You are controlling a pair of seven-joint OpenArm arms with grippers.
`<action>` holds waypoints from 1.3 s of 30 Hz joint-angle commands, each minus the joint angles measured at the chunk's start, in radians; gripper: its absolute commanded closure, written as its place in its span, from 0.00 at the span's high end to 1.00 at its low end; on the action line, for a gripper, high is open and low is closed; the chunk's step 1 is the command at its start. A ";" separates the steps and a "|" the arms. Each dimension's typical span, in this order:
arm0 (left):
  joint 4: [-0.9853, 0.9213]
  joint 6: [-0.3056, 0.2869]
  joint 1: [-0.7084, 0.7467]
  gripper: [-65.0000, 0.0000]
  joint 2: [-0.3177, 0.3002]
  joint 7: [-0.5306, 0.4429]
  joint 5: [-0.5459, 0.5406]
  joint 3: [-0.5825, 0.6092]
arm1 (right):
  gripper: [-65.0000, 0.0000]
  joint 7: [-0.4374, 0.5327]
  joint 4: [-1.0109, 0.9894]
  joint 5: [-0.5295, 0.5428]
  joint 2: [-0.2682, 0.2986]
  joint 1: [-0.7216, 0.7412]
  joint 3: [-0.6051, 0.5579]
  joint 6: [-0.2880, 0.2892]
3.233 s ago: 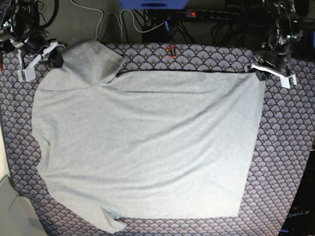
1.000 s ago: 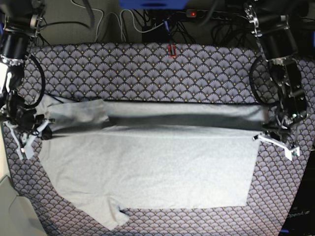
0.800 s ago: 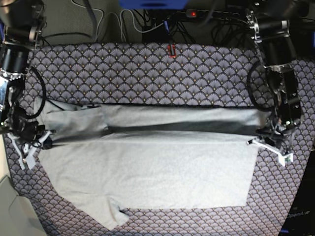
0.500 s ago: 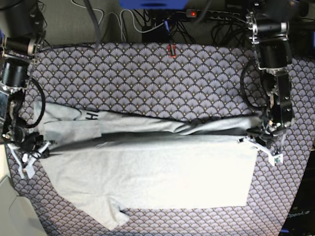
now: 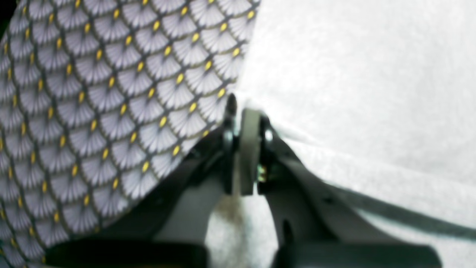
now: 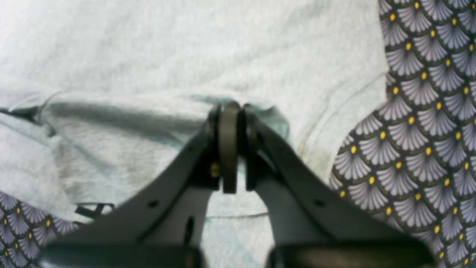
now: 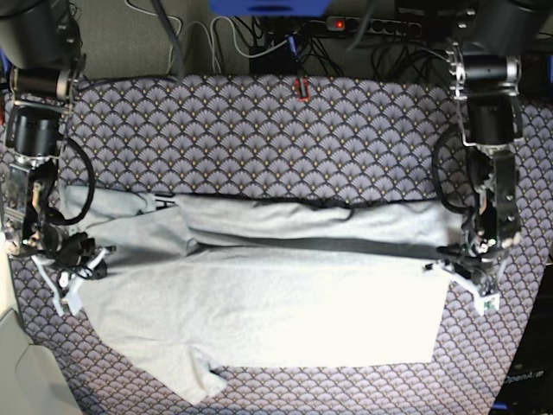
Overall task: Fold the T-shirt properly
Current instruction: 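Lower the folded edge onto the shirt and open both grippers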
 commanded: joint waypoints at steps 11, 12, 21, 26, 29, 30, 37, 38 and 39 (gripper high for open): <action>0.014 0.007 -0.052 0.01 -0.006 -0.094 0.119 0.082 | 0.00 0.064 0.015 0.008 0.015 0.025 0.004 -0.006; 0.014 0.007 -0.052 0.01 -0.006 -0.092 0.119 0.082 | 0.00 0.064 0.015 0.008 0.015 0.025 0.004 -0.006; 0.014 0.006 -0.038 0.01 -0.015 -0.085 0.120 0.081 | 0.00 0.058 0.015 0.008 0.015 0.025 0.004 -0.008; 0.014 0.003 -0.029 0.15 -0.015 -0.082 0.117 0.081 | 0.03 0.042 0.015 0.006 0.017 0.025 0.003 -0.008; 0.028 0.001 -0.005 0.46 -0.026 -0.060 0.113 0.079 | 0.13 0.035 0.015 0.006 0.021 0.024 0.003 -0.008; 0.028 0.000 -0.002 0.57 -0.032 -0.057 0.111 0.079 | 0.16 0.035 0.015 0.006 0.021 0.024 0.003 -0.008; 0.037 0.000 0.038 0.98 -0.044 -0.062 0.111 0.051 | 0.26 0.033 0.015 0.006 0.023 0.022 0.006 -0.008; 0.037 0.000 0.043 1.00 -0.044 -0.063 0.111 0.024 | 0.28 0.033 0.015 0.006 0.023 0.015 0.006 -0.008; 0.045 0.000 0.044 1.00 -0.041 -0.057 0.111 0.001 | 0.30 0.033 0.017 0.008 0.026 0.005 0.006 -0.006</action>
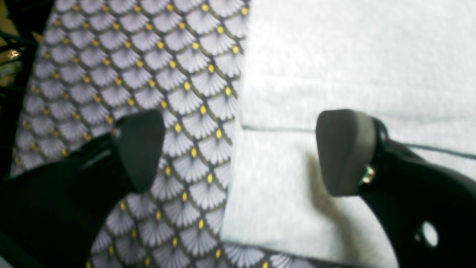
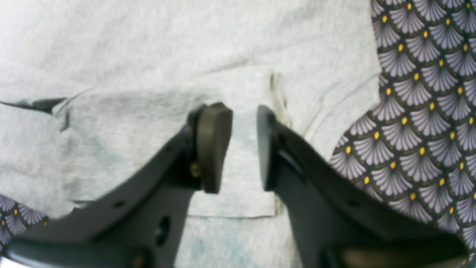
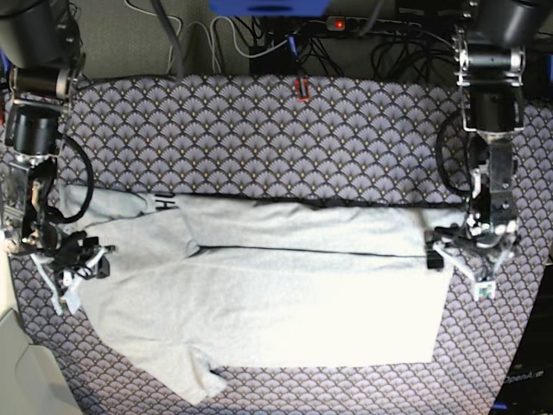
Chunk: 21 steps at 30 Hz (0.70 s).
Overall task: Fold the T-shirt properly
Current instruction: 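Lower the folded edge onto the shirt and open both grippers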
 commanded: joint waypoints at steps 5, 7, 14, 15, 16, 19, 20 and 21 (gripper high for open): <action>0.081 0.009 0.029 1.00 -0.021 -0.020 0.005 -0.070 | 0.33 0.002 0.022 0.008 0.040 -0.017 0.013 -0.004; 0.105 0.009 0.059 1.00 -0.023 -0.020 0.005 -0.072 | 0.33 -0.017 0.052 0.010 0.060 -0.060 0.042 -0.002; 0.187 0.009 0.176 1.00 -0.020 -0.018 0.003 -0.135 | 0.33 -0.049 0.257 0.010 0.062 -0.242 0.200 0.001; 0.200 0.009 0.191 1.00 -0.020 -0.018 0.003 -0.138 | 0.33 -0.069 0.277 0.010 0.062 -0.257 0.210 0.003; 0.213 0.009 0.207 1.00 -0.020 -0.018 0.003 -0.141 | 0.33 -0.084 0.294 0.011 0.060 -0.268 0.214 0.003; 0.227 0.009 0.234 1.00 -0.020 -0.018 0.003 -0.154 | 0.33 -0.098 0.306 0.013 0.060 -0.285 0.227 0.004; 0.227 0.009 0.234 1.00 -0.020 -0.018 0.003 -0.158 | 0.33 -0.098 0.306 0.013 0.059 -0.288 0.233 0.004; 0.227 0.009 0.236 1.00 -0.020 -0.018 0.003 -0.158 | 0.33 -0.100 0.306 0.013 0.059 -0.299 0.237 0.004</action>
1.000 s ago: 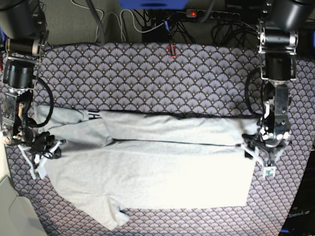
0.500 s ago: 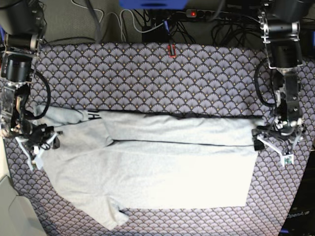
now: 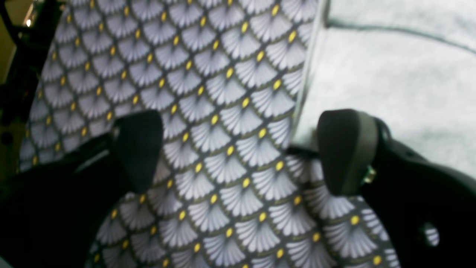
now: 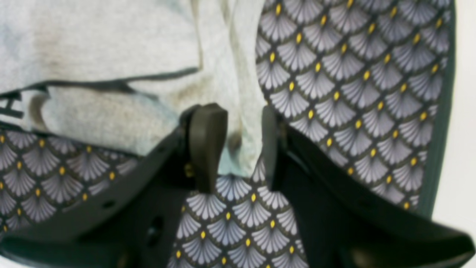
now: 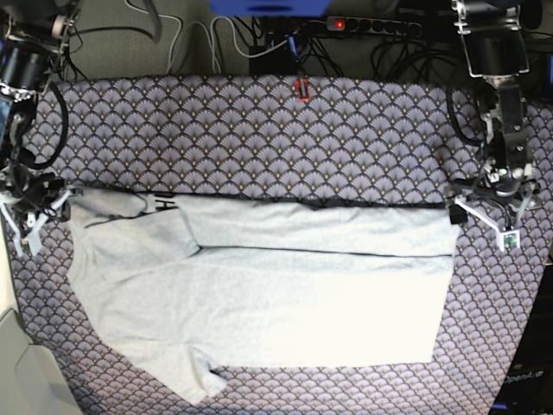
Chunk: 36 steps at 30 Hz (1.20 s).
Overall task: Fold the T-shirt properly
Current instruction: 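Lower the folded edge onto the shirt and open both grippers, then regrasp the folded edge with both grippers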
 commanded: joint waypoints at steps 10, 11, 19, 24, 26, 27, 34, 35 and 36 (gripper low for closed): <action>0.038 0.002 0.027 1.00 -0.010 -0.021 0.003 -0.028 | 0.33 0.018 0.016 0.009 -0.022 -0.044 0.015 0.042; 0.047 0.002 0.028 1.00 -0.010 -0.021 0.003 -0.028 | 0.33 0.019 0.014 0.007 -0.027 -0.044 0.015 0.042; 0.084 0.002 0.054 1.00 -0.010 0.011 0.003 -0.028 | 0.33 0.055 -0.105 0.006 -0.016 -0.013 0.014 0.042; 0.084 0.002 0.054 1.00 -0.010 0.025 0.003 -0.028 | 0.33 0.087 -0.180 0.006 -0.004 0.002 0.011 0.042; 0.084 0.002 0.054 1.00 -0.010 0.025 0.003 -0.028 | 0.33 0.087 -0.179 0.006 -0.004 0.002 0.011 0.042; 0.084 0.002 0.054 1.00 -0.010 0.025 0.003 -0.028 | 0.33 0.087 -0.179 0.006 -0.004 0.002 0.011 0.042; 0.070 0.002 0.050 1.00 -0.009 0.025 -0.053 -0.028 | 0.32 0.085 -0.180 0.006 -0.007 -0.001 0.014 0.042; 0.070 0.002 0.044 1.00 -0.010 0.025 -0.071 -0.028 | 0.32 0.085 -0.180 0.006 -0.008 -0.001 0.014 0.042; 0.069 0.002 0.033 1.00 -0.013 0.025 -0.089 -0.028 | 0.32 0.085 -0.180 0.006 -0.008 -0.003 0.014 0.042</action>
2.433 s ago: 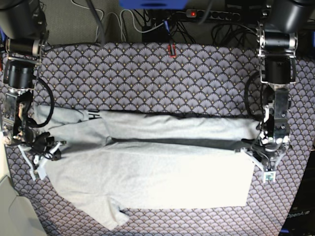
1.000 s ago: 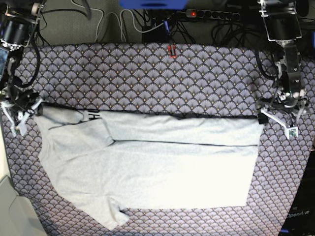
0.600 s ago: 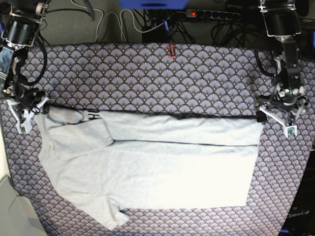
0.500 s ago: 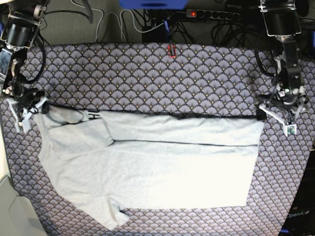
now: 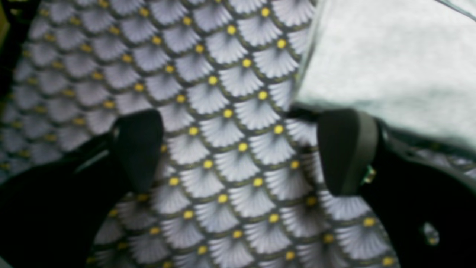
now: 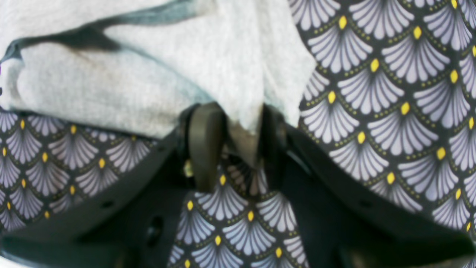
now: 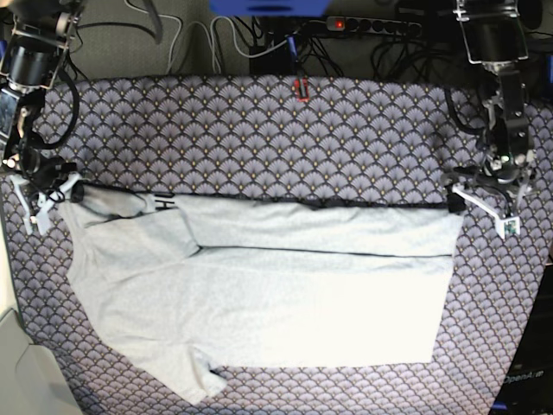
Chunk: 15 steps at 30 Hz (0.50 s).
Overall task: Fold the T-shirt properly
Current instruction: 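Regrasp the folded edge with both grippers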
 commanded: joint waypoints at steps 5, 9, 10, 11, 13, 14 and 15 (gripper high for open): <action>-0.045 0.002 -0.055 1.00 -0.022 -0.027 -0.040 -0.006 | 0.33 -0.014 0.006 -0.004 0.013 0.004 0.002 0.003; -0.051 0.002 -0.058 1.00 -0.019 -0.036 -0.042 -0.001 | 0.33 -0.015 0.006 -0.004 0.013 0.000 0.002 0.003; -0.051 0.002 -0.061 1.00 -0.017 -0.036 -0.042 -0.001 | 0.33 -0.015 0.006 -0.004 0.013 0.000 0.002 0.003; -0.051 0.002 -0.075 1.00 -0.016 -0.036 -0.044 0.000 | 0.33 -0.015 0.006 -0.004 0.011 0.000 0.001 0.003; -0.051 0.002 -0.089 1.00 -0.014 -0.036 -0.044 0.000 | 0.33 -0.017 0.006 -0.004 0.011 0.000 0.001 0.003; -0.051 0.002 -0.092 1.00 -0.013 -0.036 -0.044 0.000 | 0.33 -0.017 0.006 -0.004 0.011 0.000 0.001 0.003; -0.051 0.002 -0.093 1.00 -0.013 -0.037 -0.044 0.000 | 0.33 -0.017 0.006 -0.004 0.011 0.000 0.001 0.003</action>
